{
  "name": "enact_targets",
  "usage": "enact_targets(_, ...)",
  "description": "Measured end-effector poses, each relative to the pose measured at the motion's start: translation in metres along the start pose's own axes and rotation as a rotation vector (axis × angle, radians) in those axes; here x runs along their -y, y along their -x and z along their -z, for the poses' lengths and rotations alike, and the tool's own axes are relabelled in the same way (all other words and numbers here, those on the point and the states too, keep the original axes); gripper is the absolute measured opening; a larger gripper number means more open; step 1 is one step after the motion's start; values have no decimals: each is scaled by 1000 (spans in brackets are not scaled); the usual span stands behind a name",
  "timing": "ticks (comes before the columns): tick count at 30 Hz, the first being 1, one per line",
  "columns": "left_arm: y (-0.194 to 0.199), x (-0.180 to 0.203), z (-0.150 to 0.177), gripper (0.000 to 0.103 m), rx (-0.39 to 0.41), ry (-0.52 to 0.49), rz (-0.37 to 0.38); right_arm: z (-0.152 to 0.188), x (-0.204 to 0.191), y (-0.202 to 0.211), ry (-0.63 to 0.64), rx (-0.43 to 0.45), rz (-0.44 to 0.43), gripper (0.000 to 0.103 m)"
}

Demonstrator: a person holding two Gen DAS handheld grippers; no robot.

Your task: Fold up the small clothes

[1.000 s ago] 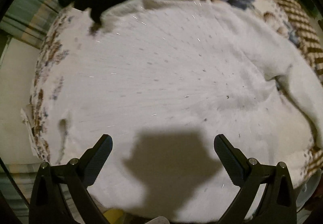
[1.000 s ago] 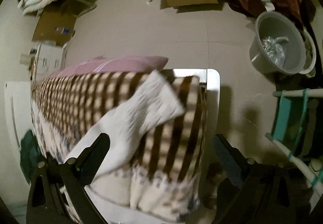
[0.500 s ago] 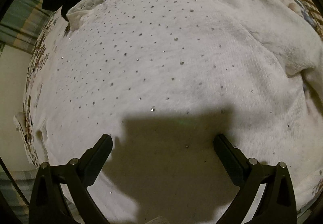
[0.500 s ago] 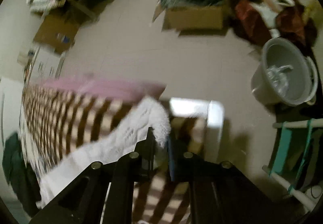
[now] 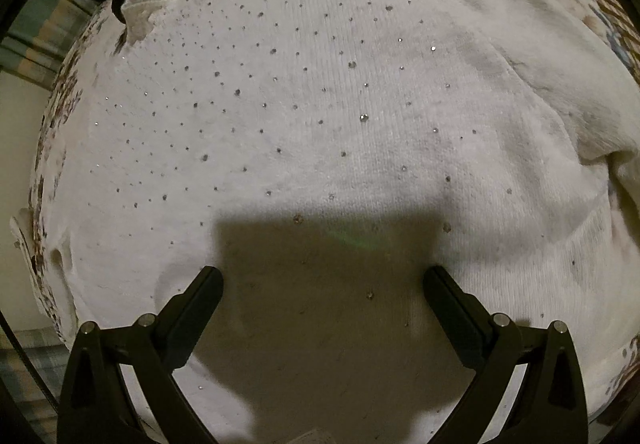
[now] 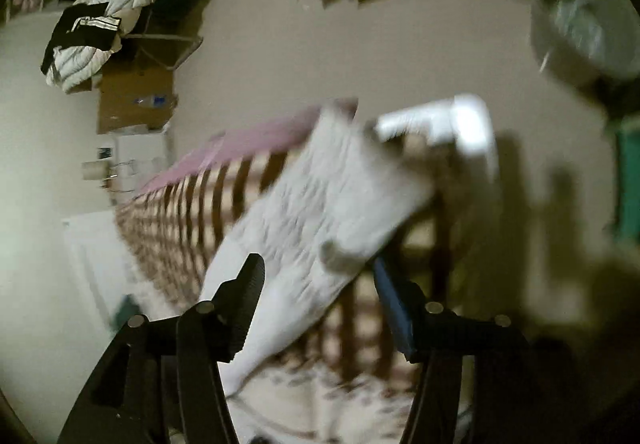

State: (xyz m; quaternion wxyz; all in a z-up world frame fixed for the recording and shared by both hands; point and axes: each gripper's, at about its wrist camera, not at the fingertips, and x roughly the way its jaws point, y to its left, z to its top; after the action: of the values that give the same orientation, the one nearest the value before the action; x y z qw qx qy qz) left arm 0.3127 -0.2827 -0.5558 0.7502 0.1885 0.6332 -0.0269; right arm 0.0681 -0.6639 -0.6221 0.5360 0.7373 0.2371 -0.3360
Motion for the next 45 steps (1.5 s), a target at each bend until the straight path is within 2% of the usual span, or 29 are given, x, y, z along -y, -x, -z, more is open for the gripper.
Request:
enact_targets(2,-2,0,-1,103,-2,-1,2,4,5,-19,-23,13,-13,60)
enact_targets(4,-3,0,-2,103,-1,-2,5,6,3,-25,-32,75,-68,67)
enact_targets(8,-3,3,3,103,9,-6,10,8,2,-29,-77,160,-131,64)
enact_targets(9,-3,3,3,103,10,-6,12,8,4,-30,-84,179,-128,48)
enact_targets(10,-4,2,3,103,9,-5,13,6,5,-30,-86,192,-98,18)
enact_targets(11,-4,2,3,103,9,-4,13,4,6,-31,-94,208,-80,14)
enact_targets(13,-4,2,3,103,10,-1,11,3,4,-26,-95,238,-70,13)
enact_targets(18,4,-3,2,103,20,16,29,8,-46,9,76,267,-49,12)
enact_targets(21,11,-17,2,103,22,43,55,30,-92,33,202,274,-62,12)
enact_targets(24,15,-45,0,103,24,100,86,67,-147,42,360,263,-73,12)
enact_targets(26,15,-66,-1,103,25,140,101,98,-188,39,473,236,-78,12)
enact_targets(29,13,-106,3,103,30,209,117,166,-236,25,641,164,-91,12)
enact_targets(33,5,-174,15,103,32,298,104,273,-293,-22,853,47,-91,12)
enact_targets(36,-5,-225,29,103,15,357,91,379,-314,-71,999,-81,-90,12)
enact_targets(39,-15,-273,46,103,-2,419,67,473,-311,-114,1151,-194,-85,12)
enact_targets(40,-18,-288,52,103,-7,438,59,518,-306,-133,1223,-247,-78,12)
enact_targets(43,-30,-335,70,103,-31,511,33,615,-280,-175,1394,-367,-41,12)
enact_targets(45,-36,-361,81,103,-40,555,15,660,-257,-195,1474,-427,-16,12)
